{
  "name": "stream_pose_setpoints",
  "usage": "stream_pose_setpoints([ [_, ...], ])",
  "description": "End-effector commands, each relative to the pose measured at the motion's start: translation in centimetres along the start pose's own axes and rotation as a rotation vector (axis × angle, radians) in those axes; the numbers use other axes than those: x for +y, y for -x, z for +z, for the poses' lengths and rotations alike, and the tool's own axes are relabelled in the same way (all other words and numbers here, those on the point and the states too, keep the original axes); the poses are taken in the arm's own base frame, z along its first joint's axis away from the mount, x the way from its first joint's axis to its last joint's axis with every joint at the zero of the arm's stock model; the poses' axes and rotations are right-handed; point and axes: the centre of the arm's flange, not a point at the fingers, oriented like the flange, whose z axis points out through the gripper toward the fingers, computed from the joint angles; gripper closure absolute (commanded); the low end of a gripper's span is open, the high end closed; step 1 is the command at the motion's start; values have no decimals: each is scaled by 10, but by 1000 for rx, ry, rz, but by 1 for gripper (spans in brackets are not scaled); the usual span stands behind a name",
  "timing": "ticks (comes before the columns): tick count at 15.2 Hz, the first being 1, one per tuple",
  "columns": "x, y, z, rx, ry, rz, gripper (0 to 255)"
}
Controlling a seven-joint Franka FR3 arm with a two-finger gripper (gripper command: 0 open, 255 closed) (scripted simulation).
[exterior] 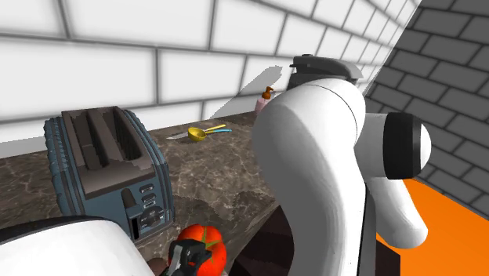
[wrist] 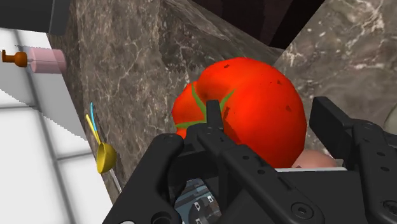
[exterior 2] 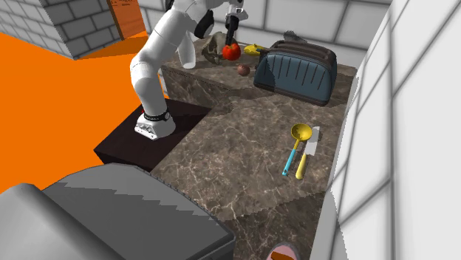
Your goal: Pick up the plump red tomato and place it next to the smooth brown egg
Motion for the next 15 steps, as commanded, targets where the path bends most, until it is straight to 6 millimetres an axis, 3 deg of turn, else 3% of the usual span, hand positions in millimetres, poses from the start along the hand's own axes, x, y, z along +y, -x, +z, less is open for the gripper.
stream_pose_setpoints([
  [1, -15, 0, 9, -1, -4, -16, 255],
  [11, -53, -14, 43, -1, -4, -16, 255],
  [12, -19, -62, 31, 248, 106, 236, 255],
  [13, -19, -62, 31, 248, 106, 236, 0],
  [15, 18, -71, 53, 168, -76, 275, 0],
])
